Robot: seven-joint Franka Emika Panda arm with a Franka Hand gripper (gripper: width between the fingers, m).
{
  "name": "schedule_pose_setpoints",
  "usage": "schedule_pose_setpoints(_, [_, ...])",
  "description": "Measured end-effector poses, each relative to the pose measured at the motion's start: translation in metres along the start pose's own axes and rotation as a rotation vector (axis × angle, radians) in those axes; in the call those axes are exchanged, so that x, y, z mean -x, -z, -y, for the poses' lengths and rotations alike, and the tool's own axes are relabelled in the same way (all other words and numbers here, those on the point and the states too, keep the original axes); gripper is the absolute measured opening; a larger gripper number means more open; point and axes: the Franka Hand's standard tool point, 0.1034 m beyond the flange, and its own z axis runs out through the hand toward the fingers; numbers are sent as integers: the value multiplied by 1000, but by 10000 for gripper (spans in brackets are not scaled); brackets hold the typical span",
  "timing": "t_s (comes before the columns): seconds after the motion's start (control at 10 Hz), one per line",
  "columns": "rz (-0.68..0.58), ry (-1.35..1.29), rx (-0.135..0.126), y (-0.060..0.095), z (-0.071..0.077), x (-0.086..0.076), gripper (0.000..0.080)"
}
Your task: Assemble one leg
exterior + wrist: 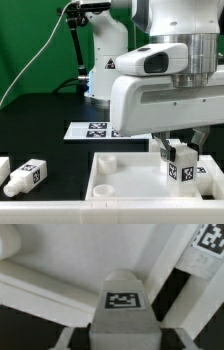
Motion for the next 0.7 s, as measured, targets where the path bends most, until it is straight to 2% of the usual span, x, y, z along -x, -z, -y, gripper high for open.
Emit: schedule_pose_setpoints(0.7, [-41,-649,2,-1,3,-2,283])
